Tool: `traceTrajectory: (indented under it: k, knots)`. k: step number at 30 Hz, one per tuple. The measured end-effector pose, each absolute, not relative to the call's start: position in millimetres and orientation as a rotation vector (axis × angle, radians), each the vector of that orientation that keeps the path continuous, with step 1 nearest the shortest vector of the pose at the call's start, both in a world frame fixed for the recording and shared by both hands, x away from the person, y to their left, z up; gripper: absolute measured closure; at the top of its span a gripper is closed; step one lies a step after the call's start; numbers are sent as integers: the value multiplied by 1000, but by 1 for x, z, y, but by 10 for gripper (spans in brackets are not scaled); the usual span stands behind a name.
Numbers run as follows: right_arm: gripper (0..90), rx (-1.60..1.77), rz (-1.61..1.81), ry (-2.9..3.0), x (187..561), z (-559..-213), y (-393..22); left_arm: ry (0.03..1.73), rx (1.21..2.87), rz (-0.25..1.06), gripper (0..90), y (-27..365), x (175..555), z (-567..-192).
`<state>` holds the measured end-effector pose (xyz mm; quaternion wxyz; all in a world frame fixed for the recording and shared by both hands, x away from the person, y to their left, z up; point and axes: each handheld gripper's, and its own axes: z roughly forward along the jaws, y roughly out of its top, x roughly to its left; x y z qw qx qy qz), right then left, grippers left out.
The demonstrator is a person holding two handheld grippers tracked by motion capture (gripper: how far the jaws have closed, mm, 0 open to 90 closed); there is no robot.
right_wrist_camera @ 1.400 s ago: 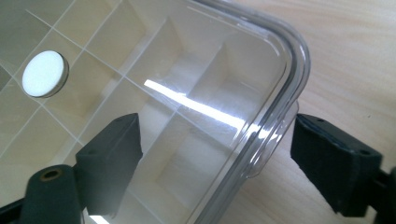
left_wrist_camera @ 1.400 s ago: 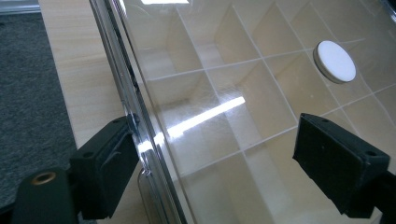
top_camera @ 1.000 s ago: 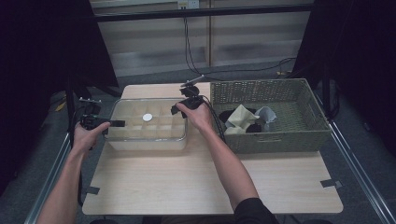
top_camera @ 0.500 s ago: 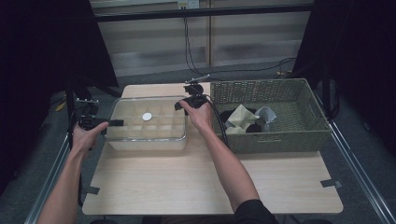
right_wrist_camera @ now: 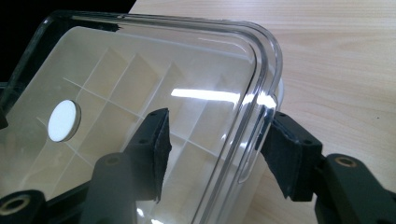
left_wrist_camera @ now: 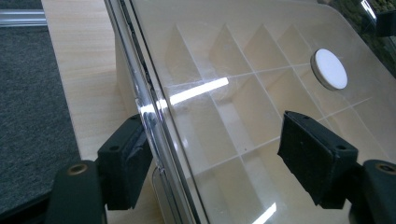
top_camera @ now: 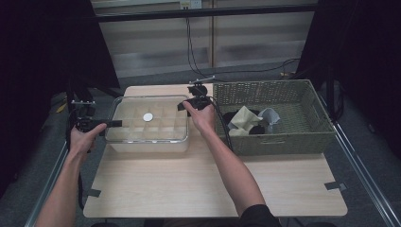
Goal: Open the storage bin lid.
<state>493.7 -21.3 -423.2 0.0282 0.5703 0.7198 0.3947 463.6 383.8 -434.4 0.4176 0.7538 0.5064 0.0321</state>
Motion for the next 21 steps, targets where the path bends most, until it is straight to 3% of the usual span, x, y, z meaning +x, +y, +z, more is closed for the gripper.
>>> traceTrajectory:
  k: [6,21]
  knots:
    - [460,1771,1265,2215,493,-422,-24,1261,1857,90,347,388,461,-432]
    - [564,1738,1381,2209,485,-405,-35,1224,1816,98,434,394,456,-424]
